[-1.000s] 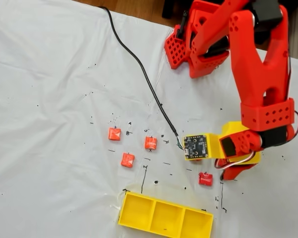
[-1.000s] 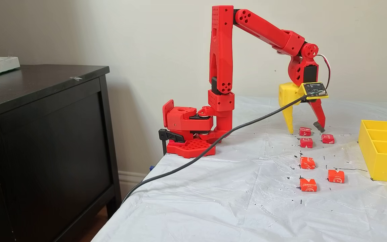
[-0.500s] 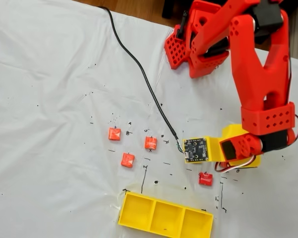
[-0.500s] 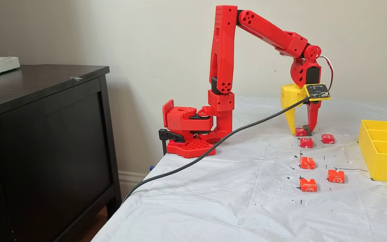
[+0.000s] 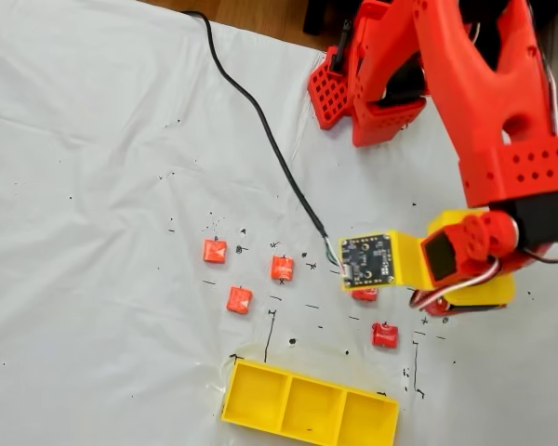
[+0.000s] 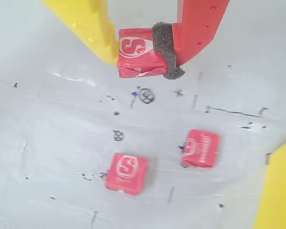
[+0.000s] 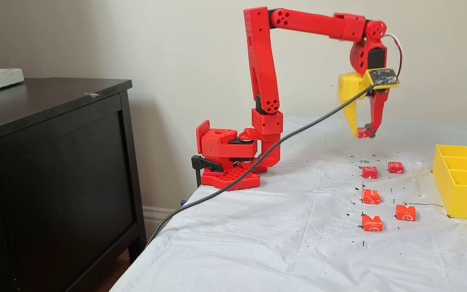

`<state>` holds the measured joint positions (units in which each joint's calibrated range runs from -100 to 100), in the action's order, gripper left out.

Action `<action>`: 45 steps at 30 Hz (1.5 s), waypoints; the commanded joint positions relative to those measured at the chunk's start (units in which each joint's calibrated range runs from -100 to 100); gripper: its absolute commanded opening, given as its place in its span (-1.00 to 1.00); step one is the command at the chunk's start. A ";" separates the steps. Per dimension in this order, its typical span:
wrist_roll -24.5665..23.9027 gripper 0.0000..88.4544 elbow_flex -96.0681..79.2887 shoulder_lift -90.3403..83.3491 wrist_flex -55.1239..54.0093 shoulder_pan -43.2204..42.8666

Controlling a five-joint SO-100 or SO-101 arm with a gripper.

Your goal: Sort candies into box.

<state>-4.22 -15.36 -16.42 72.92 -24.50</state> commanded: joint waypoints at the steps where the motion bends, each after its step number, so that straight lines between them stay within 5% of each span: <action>1: 1.32 -1.00 15.86 -6.23 -0.10 6.66; 13: 0.98 -1.00 10.67 2.42 -24.66 11.91; 22: 1.86 -1.00 7.67 7.68 -32.60 11.64; 43: 1.66 -1.00 6.12 12.60 -34.97 10.37; 45: 1.61 -0.86 6.39 12.77 -34.48 10.28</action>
<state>-2.56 -11.16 -2.42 39.25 -12.96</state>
